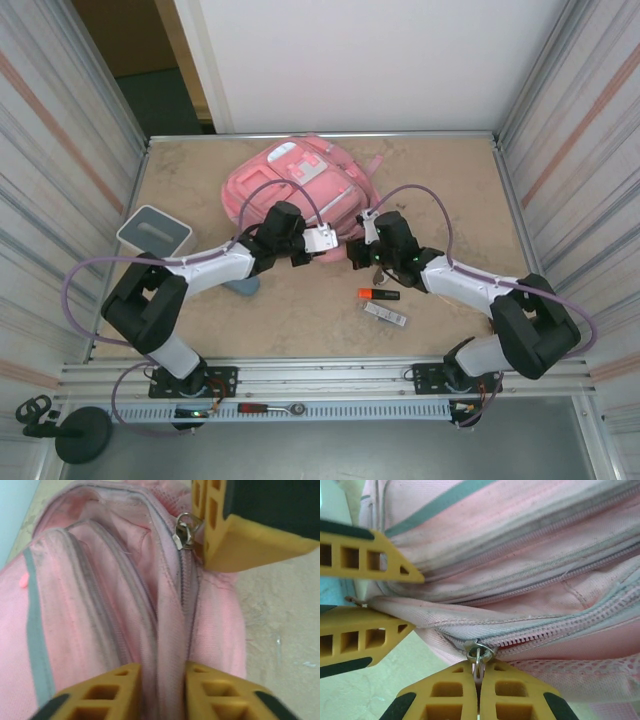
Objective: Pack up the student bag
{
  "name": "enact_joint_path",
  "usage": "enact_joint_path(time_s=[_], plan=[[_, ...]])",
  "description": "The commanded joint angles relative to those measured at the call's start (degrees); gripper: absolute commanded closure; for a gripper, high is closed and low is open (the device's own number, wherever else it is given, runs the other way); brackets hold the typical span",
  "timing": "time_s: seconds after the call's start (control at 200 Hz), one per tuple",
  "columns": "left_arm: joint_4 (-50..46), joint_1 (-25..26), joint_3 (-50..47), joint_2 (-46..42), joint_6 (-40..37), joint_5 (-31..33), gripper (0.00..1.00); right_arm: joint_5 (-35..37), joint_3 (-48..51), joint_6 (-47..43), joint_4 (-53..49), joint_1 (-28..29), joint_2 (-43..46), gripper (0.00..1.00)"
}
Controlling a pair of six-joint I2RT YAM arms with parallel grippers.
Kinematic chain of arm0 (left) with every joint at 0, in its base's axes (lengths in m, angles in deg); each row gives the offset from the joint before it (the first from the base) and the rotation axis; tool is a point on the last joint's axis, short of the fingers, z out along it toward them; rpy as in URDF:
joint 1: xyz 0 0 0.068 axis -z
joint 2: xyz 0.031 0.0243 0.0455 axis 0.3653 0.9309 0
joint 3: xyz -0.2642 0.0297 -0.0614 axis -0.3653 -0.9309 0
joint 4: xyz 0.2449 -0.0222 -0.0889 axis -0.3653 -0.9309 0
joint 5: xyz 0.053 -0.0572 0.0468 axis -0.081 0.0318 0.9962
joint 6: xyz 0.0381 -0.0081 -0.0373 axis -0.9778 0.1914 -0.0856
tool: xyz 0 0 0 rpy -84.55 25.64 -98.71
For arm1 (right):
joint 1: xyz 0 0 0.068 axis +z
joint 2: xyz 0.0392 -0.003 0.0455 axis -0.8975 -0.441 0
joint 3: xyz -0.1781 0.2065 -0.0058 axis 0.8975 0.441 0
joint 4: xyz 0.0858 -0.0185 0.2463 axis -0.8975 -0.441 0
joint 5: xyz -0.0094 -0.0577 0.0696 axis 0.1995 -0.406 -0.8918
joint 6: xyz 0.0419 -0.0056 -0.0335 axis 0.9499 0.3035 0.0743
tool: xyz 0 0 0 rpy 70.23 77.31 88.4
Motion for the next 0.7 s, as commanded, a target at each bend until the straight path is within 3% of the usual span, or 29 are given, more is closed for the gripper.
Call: enact_joint_path(time_s=[0.0,0.085,0.245,0.361,0.601,0.696], plan=[[-0.6,-2.3,0.3,-3.3,1.0,-2.7,0.85,5.2,-0.6,-1.9,-4.2,-0.8,2.0,1.00],[1.3,-4.6,-1.8,-6.9,1.8,-6.3,1.00,9.4,-1.2,-2.7,-8.2,-1.9,1.0,1.00],[5.6,-9.1,-6.0,-12.1,2.9,-11.3,1.00,15.5,-1.8,-2.7,-10.8,-3.0,1.1,1.00],[6.1,-12.2,-7.4,-13.2,3.0,-12.4,1.00,14.4,-2.9,-2.7,-10.4,-2.6,0.0,1.00],[4.8,-16.2,-9.5,-11.7,-0.5,-5.5,1.00,11.4,-5.7,-2.3,-8.4,0.1,-3.2,1.00],[1.6,-16.1,-8.6,-11.4,-0.2,-4.1,0.89,8.9,-6.1,-1.8,-6.6,1.5,-3.7,1.00]])
